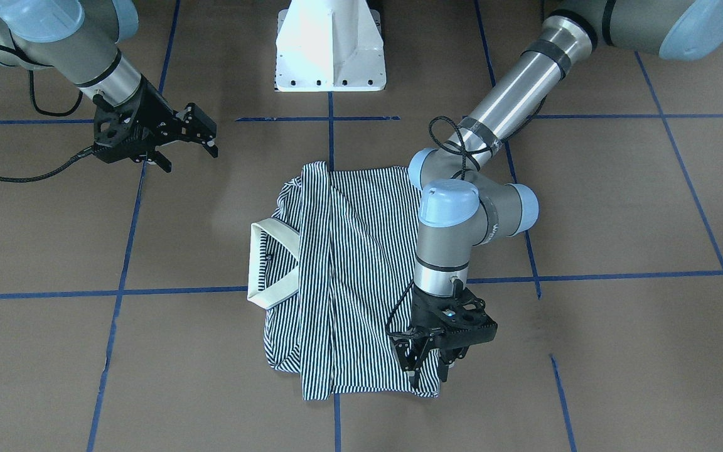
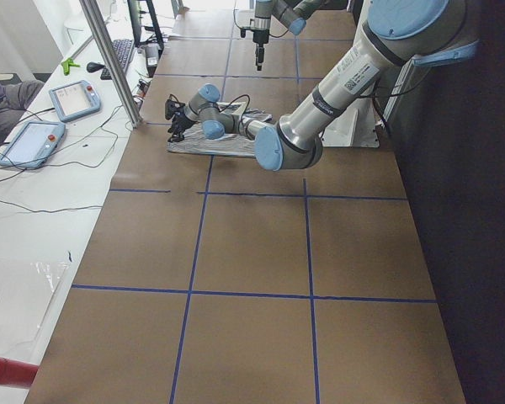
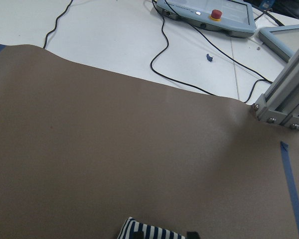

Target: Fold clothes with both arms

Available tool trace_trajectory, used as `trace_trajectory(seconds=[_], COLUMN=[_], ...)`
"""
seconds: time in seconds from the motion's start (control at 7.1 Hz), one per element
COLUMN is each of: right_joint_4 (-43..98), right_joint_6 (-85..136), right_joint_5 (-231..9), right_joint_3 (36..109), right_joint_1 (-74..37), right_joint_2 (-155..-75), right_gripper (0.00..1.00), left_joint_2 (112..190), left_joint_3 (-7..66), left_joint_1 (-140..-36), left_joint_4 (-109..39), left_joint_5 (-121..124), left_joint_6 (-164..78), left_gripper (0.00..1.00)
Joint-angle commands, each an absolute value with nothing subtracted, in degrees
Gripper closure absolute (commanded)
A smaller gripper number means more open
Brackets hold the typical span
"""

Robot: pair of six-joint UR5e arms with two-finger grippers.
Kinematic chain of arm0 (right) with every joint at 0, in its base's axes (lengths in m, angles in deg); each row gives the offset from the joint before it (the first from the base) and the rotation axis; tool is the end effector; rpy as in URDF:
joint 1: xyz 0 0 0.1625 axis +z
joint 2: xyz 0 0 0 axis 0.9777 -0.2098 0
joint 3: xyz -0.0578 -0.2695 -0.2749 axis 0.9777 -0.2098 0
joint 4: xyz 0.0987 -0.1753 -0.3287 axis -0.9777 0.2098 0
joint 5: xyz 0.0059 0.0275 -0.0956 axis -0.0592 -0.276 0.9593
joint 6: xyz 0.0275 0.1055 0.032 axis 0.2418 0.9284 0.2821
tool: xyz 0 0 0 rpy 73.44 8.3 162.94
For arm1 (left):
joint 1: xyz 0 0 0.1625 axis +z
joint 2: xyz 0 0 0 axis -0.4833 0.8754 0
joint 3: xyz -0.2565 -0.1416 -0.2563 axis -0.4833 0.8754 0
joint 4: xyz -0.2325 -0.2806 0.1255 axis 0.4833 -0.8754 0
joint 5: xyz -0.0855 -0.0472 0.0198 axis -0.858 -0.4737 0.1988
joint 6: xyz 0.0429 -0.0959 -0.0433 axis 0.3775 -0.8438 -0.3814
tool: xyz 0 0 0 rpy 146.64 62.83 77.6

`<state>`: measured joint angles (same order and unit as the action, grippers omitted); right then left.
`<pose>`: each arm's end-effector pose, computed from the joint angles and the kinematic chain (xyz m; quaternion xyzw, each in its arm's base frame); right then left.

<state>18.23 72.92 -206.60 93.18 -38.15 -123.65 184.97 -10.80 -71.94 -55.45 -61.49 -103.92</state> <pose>-0.3421 -0.3862 0.3062 0.0714 -0.5110 -0.0217 0.8563 0.4945 -0.6593 0.2695 0.2803 0.4252 -0.2378 0.8271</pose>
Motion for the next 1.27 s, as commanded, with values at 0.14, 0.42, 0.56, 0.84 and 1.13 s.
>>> trace_trajectory(seconds=[0.14, 0.42, 0.56, 0.84, 1.13], right_joint_4=[21.3, 30.8, 31.6, 34.4, 38.6], right_joint_6=[71.9, 66.8, 65.5, 65.5, 64.3], right_joint_5=[-204.2, -203.2, -201.4, -196.2, -186.4], right_joint_3=[90.5, 86.5, 85.0, 81.3, 77.8], right_joint_1=[-39.0, -39.7, -41.0, -45.1, -52.3], right_joint_2=[-119.4, -110.4, -108.3, -102.0, -94.8], right_gripper=[0.0, 0.0, 0.0, 0.0, 0.0], left_joint_2=[182.7, 172.6, 168.1, 165.6, 159.8], left_joint_3=[-3.8, 12.4, 19.4, 27.6, 34.2], left_joint_1=[-75.7, -75.7, -75.7, -75.4, -75.3], left_joint_4=[-49.1, -41.8, -40.2, -31.4, -31.0], left_joint_5=[-74.5, -76.9, -76.9, -78.2, -80.1], left_joint_6=[-101.7, -96.8, -96.8, -96.8, -96.8], left_gripper=[0.0, 0.0, 0.0, 0.0, 0.0])
